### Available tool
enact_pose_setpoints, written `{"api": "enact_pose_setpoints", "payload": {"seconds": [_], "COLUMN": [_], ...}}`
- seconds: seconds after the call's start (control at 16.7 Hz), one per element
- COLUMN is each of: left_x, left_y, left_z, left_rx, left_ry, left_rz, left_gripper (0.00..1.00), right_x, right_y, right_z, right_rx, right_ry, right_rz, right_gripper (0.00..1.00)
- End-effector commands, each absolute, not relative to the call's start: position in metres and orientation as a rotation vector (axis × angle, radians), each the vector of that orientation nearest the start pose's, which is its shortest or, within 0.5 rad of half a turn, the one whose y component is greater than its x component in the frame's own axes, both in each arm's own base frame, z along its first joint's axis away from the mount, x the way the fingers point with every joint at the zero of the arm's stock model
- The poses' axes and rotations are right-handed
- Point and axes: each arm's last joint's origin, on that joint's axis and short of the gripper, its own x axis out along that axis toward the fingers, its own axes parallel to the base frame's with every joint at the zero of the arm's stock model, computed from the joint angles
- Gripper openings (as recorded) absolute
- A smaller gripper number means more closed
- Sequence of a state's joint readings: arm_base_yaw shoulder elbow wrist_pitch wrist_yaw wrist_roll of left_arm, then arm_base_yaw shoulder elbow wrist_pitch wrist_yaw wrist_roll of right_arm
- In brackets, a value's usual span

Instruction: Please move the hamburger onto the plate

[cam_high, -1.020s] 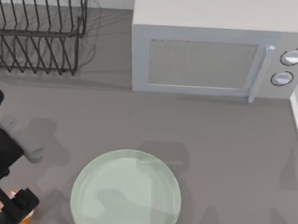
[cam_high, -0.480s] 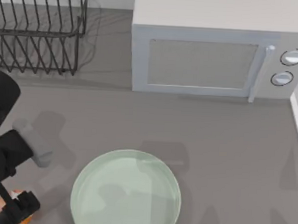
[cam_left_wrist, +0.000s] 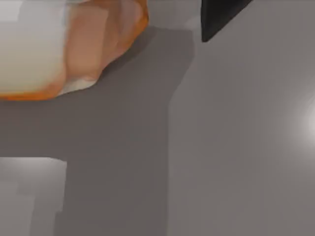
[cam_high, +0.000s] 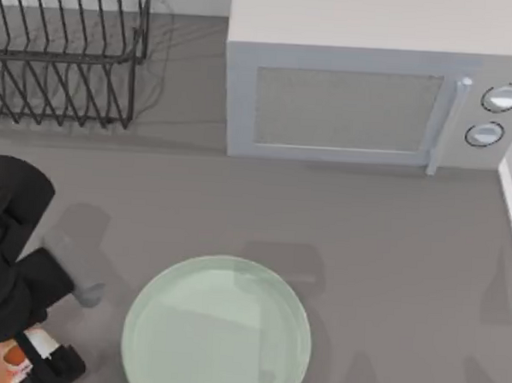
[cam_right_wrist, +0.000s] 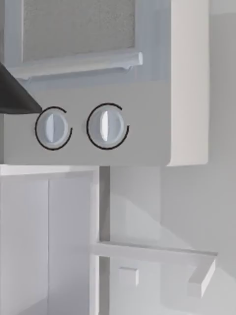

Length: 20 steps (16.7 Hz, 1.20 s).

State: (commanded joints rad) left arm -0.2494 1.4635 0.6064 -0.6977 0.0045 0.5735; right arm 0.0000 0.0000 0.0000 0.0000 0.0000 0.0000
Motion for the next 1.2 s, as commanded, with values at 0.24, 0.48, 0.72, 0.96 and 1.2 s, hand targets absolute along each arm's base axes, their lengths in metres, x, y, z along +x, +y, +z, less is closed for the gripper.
{"api": "enact_pose_setpoints", "payload": {"seconds": [0.24,0.48,0.72,0.96,1.2], "left_x": [0.195,0.194,0.194,0.194,0.194], "left_y": [-0.05,-0.05,-0.05,-0.05,-0.05], "left_z": [0.092,0.091,0.091,0.091,0.091], "left_rx": [0.642,0.642,0.642,0.642,0.642], "left_ry": [1.465,1.466,1.466,1.466,1.466], "left_rz": [-0.647,-0.647,-0.647,-0.647,-0.647], "left_gripper": [1.0,1.0,0.7,0.4,0.1], "right_x": [0.106,0.106,0.106,0.106,0.106], "right_y": [-0.001,-0.001,-0.001,-0.001,-0.001], "right_z": [0.16,0.16,0.16,0.16,0.16], "right_rx": [0.0,0.0,0.0,0.0,0.0], "right_ry": [0.0,0.0,0.0,0.0,0.0], "right_rz": [0.0,0.0,0.0,0.0,0.0], "right_gripper": [1.0,1.0,1.0,1.0,1.0]}}
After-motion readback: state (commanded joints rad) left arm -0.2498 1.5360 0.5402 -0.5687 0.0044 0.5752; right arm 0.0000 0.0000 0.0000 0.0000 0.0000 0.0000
